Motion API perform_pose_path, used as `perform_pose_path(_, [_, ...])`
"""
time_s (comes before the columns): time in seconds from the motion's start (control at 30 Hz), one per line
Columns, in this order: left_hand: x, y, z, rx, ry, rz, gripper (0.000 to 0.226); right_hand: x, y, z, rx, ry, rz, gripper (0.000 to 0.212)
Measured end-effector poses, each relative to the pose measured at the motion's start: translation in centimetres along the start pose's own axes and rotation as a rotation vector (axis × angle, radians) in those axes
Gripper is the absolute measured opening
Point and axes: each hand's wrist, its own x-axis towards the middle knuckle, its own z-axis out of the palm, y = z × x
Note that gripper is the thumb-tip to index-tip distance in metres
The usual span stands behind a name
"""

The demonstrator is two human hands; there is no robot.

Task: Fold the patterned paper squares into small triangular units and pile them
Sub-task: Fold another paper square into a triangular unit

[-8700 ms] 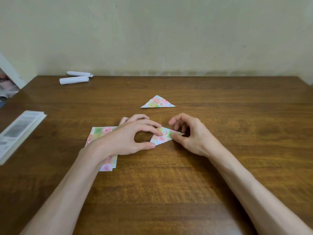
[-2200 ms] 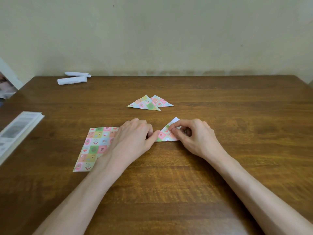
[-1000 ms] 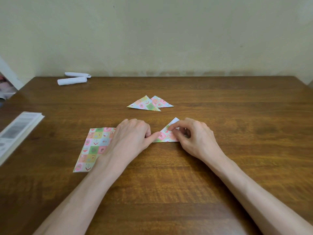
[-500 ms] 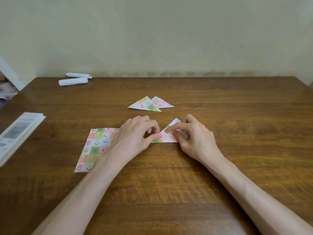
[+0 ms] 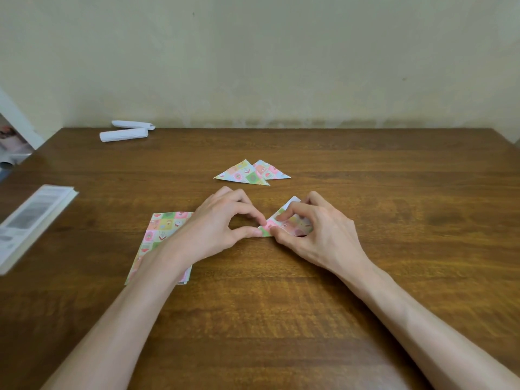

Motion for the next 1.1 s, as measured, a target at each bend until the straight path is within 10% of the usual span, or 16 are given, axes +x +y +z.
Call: perform_pose_path(1.1, [-0.2,-0.4,-0.5,-0.056,-0.075,0.007,0.019,-0.3,-1.8,1.9,-0.077,0.048,0.072,0.047])
